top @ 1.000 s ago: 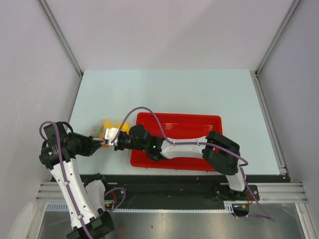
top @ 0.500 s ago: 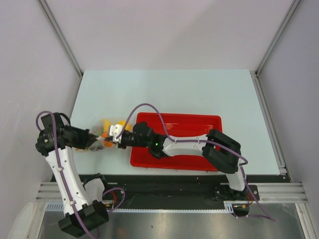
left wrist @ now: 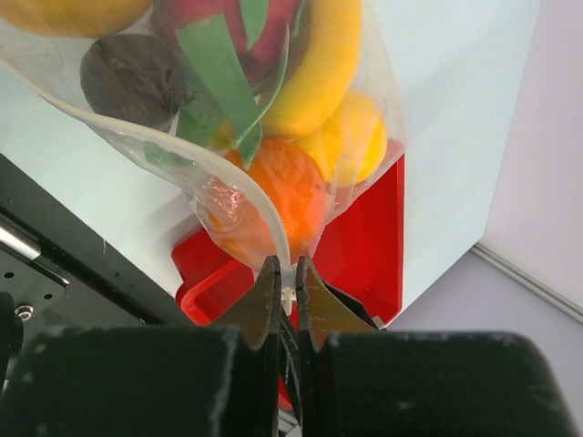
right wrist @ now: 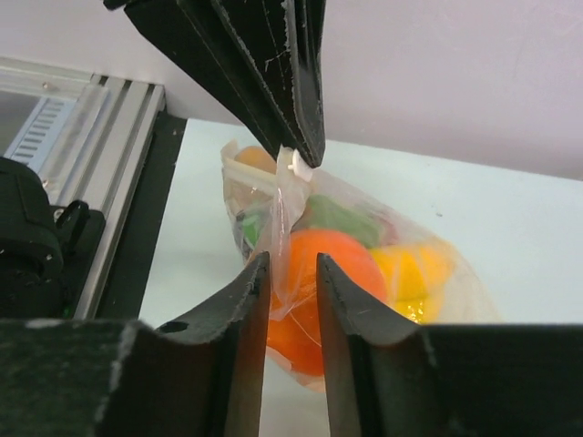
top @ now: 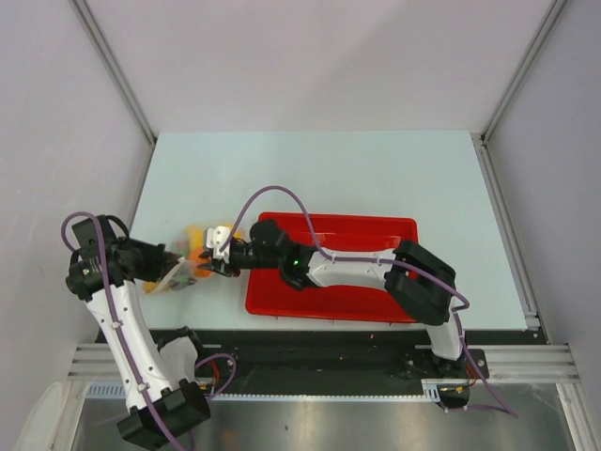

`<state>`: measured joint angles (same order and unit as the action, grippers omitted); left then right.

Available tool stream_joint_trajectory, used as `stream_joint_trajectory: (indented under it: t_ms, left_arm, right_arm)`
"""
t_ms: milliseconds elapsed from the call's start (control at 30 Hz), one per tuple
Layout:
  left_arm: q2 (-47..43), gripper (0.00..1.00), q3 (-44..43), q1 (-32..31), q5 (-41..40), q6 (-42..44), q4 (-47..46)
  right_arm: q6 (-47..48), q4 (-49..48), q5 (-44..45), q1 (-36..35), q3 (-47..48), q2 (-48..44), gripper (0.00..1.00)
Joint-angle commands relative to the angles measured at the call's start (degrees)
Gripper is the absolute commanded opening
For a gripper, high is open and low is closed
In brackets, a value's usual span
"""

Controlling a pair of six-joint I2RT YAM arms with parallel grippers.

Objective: Open the zip-top bag and remove the fake food

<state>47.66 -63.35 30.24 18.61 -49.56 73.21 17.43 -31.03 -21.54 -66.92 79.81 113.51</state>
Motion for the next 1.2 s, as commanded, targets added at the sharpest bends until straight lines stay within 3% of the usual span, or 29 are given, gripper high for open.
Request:
stream_joint_trajectory:
  t_ms: [0,67,267,467,533,633,967,1167]
  left_arm:
    - [-1.16,0.0,-1.6,0.26,0.99,-0.1,0.88]
    - [-1.78,0.0,-1.25,0.17,1.34,-0.8,1.41]
    - [-2.74,0.0,-1.33,-0.35,2.22,-1.85,2.72]
    - [-3.19,0.0,-1.95,-0.62,1.78,-2.73,3.61]
    - [-3.36,0.0,-1.77,-0.62,2.04,-3.17,3.26]
    - [-2.84,0.0,-2.56,-0.71,1.17,-2.74,3.52]
    - [-2.31,0.0,-4.23,-0.71,0.99,-2.91,3.52]
    - [-2.57,0.0,-3.62,-0.71,1.08,-2.91,3.52]
  right_arm:
    - [2.17,3.95,-1.14,-1.02,4.74,-1.37,0.34]
    - [2.43,4.22,-0.7,-1.46,5.44,-0.93,0.42]
    - [4.28,8.52,0.27,-2.78,10.18,1.27,0.4]
    - [5.51,11.69,2.99,-3.4,13.09,2.76,0.12]
    - [5.77,12.48,2.73,-3.49,13.53,3.03,0.12]
    - [5.69,11.69,3.26,-3.57,12.3,2.77,0.21]
    - [4.37,10.11,3.35,-3.31,9.14,2.5,0.28]
    - [3.84,8.88,4.14,-3.66,9.57,3.12,0.23]
